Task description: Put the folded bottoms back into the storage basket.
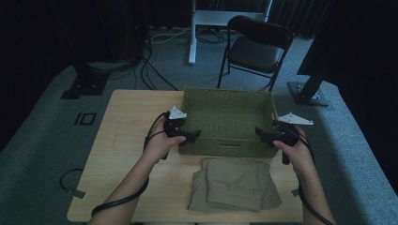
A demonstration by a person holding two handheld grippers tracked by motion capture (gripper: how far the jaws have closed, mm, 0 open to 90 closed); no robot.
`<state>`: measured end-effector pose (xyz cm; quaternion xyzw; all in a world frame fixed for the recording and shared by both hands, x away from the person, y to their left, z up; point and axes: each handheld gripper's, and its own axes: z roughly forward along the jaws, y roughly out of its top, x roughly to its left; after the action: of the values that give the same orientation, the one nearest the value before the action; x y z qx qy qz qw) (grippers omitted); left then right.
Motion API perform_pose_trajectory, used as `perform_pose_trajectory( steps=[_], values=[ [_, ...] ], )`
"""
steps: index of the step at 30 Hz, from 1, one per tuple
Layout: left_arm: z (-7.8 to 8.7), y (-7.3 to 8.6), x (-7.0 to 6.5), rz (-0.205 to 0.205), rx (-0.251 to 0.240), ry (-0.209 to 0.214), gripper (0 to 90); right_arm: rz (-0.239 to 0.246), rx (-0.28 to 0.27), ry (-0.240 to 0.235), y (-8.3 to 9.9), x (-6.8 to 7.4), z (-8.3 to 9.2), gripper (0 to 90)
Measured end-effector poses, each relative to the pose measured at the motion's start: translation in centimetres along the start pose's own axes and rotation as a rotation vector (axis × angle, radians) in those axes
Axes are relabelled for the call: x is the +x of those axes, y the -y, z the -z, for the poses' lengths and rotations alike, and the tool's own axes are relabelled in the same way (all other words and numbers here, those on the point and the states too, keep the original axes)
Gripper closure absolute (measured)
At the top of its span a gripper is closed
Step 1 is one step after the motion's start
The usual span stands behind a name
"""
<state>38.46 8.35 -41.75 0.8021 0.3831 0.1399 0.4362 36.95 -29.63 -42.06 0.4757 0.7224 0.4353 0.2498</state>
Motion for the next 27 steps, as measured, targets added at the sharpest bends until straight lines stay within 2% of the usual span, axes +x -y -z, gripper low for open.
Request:
perform_pose_trajectory(
  steps=[7, 10, 13, 15, 16, 18, 23, 27],
  values=[
    [0.7, 1.2, -1.5, -0.02, -0.002, 0.024, 20.7, 0.012, -0.017, -0.026, 1.2, 1.3, 1.5, 16.1],
    [0.7, 1.6, -1.8, -0.011, -0.005, 0.039, 20.7, 0.008, -0.019, -0.04, 1.9, 1.8, 1.8, 16.1],
    [0.7, 2.3, -2.3, -0.018, 0.008, 0.044, 20.7, 0.005, -0.016, -0.055, 2.9, 2.3, 1.9, 16.1],
    [0.7, 2.5, -2.4, -0.018, 0.009, 0.051, 20.7, 0.005, -0.016, -0.055, 2.9, 2.3, 1.9, 16.1],
    [0.8, 2.9, -2.9, -0.016, 0.007, 0.063, 20.7, 0.0, -0.007, -0.065, 3.8, 2.8, 2.0, 16.1],
    [0.9, 3.1, -3.2, -0.021, 0.004, 0.069, 20.7, -0.002, -0.004, -0.072, 4.3, 3.0, 2.0, 16.1],
    [1.3, 3.6, -3.8, -0.021, -0.011, 0.081, 20.4, -0.007, -0.004, -0.077, 5.2, 3.3, 2.3, 16.1],
    [1.1, 4.4, -4.3, -0.02, -0.002, 0.099, 20.3, -0.002, 0.008, -0.077, 6.2, 3.7, 2.5, 16.1]
  ],
)
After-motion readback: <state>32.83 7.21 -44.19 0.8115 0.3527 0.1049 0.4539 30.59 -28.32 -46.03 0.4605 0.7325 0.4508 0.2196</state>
